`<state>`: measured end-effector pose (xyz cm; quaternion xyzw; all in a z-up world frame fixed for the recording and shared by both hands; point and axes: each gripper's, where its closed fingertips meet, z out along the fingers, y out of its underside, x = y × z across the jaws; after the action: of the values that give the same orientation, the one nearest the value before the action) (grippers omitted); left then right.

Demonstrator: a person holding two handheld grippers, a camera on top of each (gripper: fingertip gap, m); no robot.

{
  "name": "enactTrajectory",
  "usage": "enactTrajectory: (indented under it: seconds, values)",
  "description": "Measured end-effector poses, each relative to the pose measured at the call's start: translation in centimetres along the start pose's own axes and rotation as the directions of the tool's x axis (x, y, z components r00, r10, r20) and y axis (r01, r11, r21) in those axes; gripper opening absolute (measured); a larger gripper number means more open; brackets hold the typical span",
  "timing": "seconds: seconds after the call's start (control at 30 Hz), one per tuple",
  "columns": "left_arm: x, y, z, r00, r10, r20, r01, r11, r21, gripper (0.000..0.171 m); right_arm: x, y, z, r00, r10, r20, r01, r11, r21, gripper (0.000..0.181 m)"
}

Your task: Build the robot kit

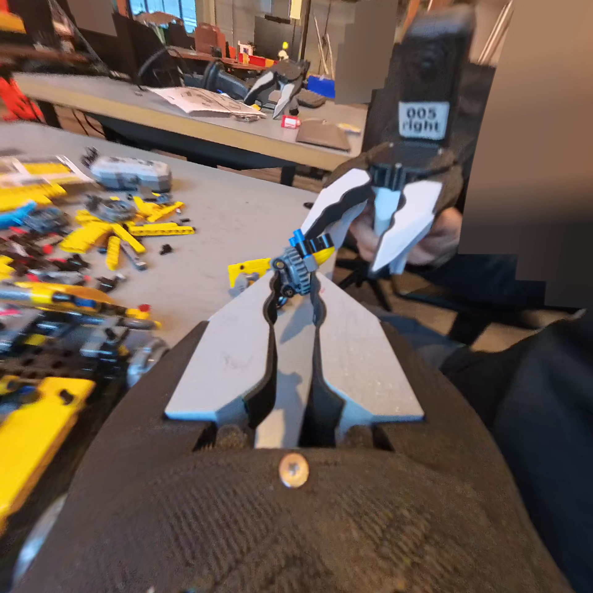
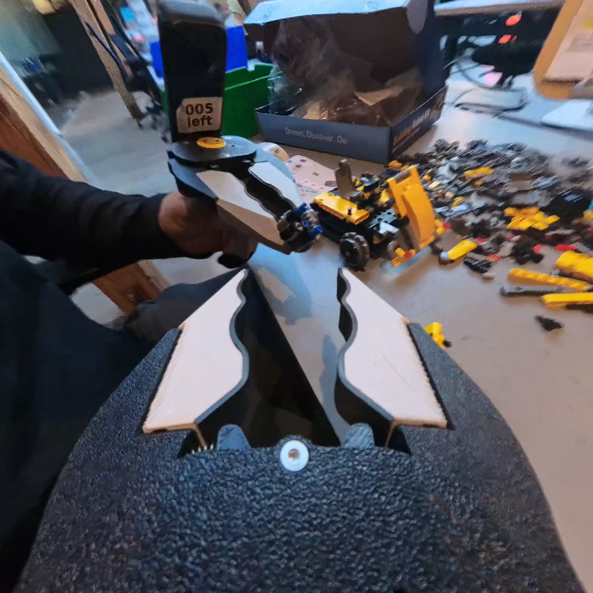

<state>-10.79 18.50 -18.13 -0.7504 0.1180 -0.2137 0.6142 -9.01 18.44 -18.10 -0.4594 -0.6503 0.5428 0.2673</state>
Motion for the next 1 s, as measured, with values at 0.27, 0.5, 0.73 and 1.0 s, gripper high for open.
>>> enactTrajectory:
  seconds: [0.27,0.5,0.73,1.0]
  values:
    - [3.5,-0.1,0.3,0.925,-0.321,-0.205,0.330,0.944,0.008,0.016,-1.7,-0.7,0.6,0.954,-0.291,-0.079,0.288,0.957,-0.040,0.054]
    - [5.2,1.4,-0.6,0.838,-0.444,-0.316,0.438,0.894,-0.093,0.016,-4.0,0.9,1.1,0.908,-0.417,0.038,0.419,0.904,-0.088,0.048]
    - [0.2,1.0,-3.7,0.922,-0.387,-0.034,0.385,0.898,0.211,0.016,-2.1,0.9,3.4,0.942,-0.311,-0.125,0.306,0.950,-0.060,0.052]
    - [-0.3,0.7,-4.3,0.957,0.016,0.288,-0.072,0.980,0.184,0.017,-3.0,-1.3,6.0,0.986,0.160,0.035,-0.164,0.963,0.216,0.051]
